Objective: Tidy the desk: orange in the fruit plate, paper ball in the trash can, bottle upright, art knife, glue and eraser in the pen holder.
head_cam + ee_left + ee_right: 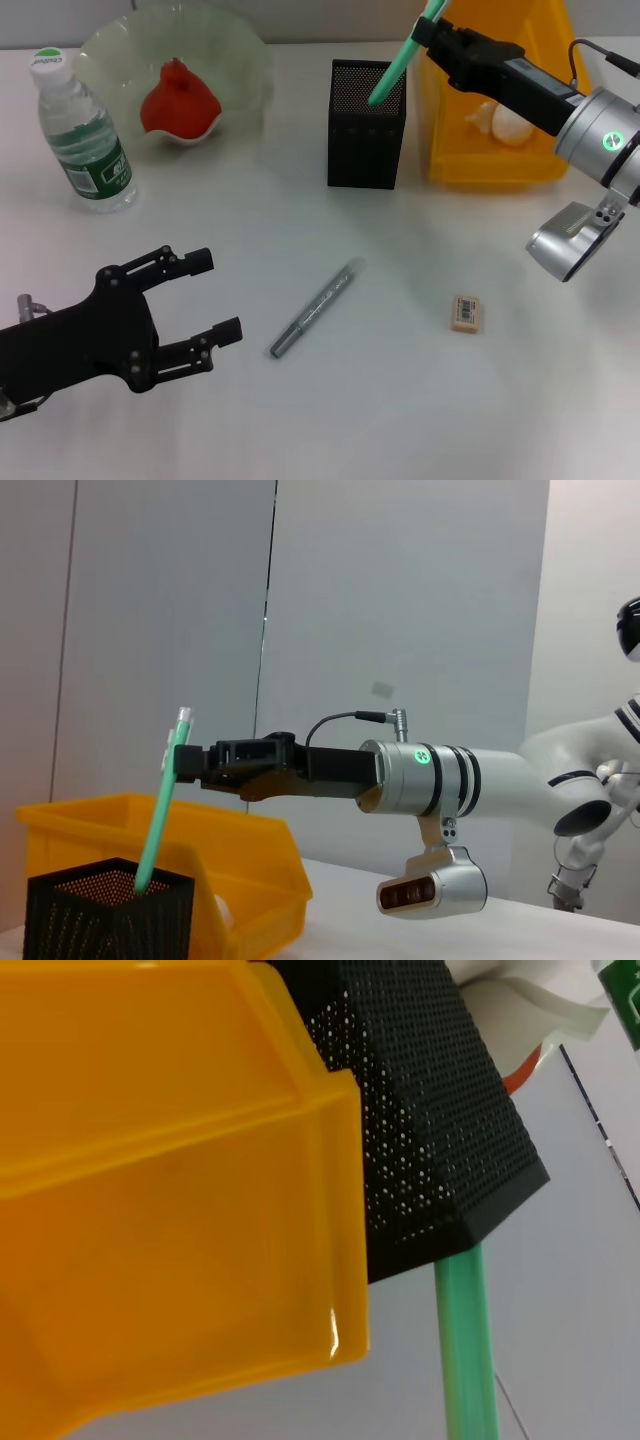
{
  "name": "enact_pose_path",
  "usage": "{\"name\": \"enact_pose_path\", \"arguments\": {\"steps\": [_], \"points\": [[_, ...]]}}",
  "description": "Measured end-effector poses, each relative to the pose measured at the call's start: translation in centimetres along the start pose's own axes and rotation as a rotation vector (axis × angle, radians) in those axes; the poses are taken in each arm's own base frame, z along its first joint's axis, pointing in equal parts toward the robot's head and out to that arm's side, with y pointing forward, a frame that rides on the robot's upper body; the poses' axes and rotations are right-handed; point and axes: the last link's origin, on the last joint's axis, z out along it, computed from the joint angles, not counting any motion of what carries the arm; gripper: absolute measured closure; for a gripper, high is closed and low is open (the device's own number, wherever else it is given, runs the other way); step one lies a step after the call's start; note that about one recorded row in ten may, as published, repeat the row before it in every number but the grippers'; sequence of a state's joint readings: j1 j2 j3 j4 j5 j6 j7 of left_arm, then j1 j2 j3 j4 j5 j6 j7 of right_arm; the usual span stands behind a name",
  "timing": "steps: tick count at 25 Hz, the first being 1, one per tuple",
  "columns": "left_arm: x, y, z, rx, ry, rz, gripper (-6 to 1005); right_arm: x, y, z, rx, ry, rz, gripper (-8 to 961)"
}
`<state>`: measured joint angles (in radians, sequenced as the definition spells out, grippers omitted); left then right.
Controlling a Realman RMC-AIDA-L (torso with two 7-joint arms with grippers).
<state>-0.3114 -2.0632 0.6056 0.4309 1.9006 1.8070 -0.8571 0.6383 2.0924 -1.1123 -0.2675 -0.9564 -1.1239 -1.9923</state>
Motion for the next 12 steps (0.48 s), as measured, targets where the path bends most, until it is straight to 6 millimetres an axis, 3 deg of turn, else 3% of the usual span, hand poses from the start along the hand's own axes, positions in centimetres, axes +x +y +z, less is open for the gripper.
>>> {"name": "enact_pose_path", "arguments": {"steps": [12], "points": [[0.03, 0.10, 0.03, -0.008, 0.002, 0.012, 198, -0.12, 0.13, 0.30, -0.015, -0.011, 0.011, 743]]}}
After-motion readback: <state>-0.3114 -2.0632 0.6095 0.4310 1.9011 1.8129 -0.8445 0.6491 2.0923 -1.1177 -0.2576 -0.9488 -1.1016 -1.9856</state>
